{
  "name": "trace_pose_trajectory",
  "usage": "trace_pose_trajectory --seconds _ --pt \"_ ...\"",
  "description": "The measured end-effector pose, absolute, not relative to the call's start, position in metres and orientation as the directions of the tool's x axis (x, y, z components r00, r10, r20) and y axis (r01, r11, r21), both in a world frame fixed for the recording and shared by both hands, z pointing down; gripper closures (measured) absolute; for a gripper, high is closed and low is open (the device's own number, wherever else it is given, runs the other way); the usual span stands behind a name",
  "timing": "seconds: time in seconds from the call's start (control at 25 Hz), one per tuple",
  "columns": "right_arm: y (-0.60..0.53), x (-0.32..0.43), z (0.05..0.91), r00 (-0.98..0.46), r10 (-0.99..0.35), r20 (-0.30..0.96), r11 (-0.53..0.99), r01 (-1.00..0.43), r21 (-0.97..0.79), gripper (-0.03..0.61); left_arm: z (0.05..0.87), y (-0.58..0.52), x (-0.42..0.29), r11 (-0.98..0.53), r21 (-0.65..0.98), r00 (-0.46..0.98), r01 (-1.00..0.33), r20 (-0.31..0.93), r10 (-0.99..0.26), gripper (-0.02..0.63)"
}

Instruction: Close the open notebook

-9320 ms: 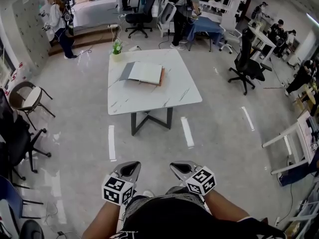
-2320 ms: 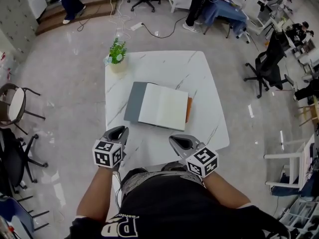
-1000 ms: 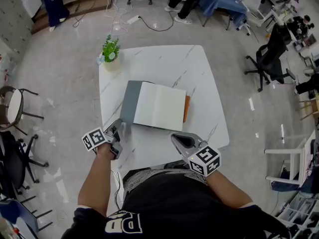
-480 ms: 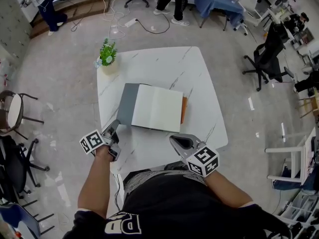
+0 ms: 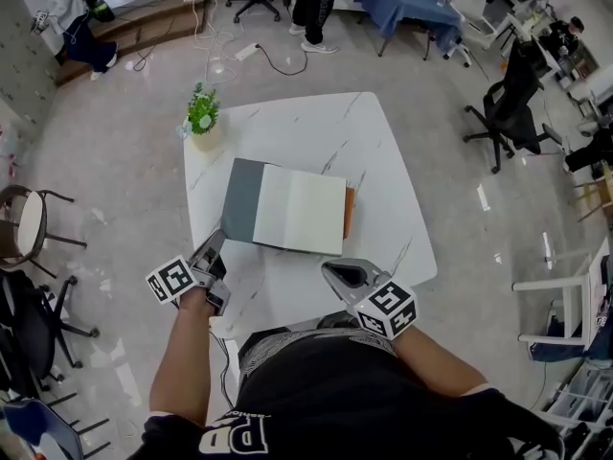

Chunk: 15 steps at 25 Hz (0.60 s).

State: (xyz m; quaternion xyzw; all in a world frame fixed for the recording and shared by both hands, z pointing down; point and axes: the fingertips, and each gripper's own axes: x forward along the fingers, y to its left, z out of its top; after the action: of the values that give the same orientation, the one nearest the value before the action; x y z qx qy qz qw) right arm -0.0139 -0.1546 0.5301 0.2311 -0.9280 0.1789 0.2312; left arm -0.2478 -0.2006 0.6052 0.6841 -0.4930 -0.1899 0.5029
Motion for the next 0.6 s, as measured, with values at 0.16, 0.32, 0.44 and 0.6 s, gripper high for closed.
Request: trace_pose_trajectory --seconds 0.16,0.32,0.44,0.6 --pt "-0.155 -0.015 0.529 -0.79 -0.351 0.503 0.827 -0.513 -0.229 0.578 0.578 -0.203 -0.238 -0.076 0.864 0.469 -0.499 0.195 -0.862 0.545" --pt "-0.154 -0.015 0.527 -0.796 -0.349 0.494 0.829 -0.508 -0.232 0.578 0.552 -0.205 -0.217 -0.14 0.852 0.509 -0.505 0.163 -0.845 0.545" --pt "-0.154 -0.012 0.526 -0.799 -0.353 0.487 0.829 -0.509 -0.234 0.578 0.539 -0.208 -0.202 -0.183 0.834 0.536 -0.52 0.152 -0.83 0.543" --pt "-0.154 -0.006 0.525 -0.795 -0.369 0.481 0.82 -0.522 -0.234 0.578 0.523 -0.208 -0.185 -0.221 0.816 0.555 -0.534 0.141 -0.82 0.543"
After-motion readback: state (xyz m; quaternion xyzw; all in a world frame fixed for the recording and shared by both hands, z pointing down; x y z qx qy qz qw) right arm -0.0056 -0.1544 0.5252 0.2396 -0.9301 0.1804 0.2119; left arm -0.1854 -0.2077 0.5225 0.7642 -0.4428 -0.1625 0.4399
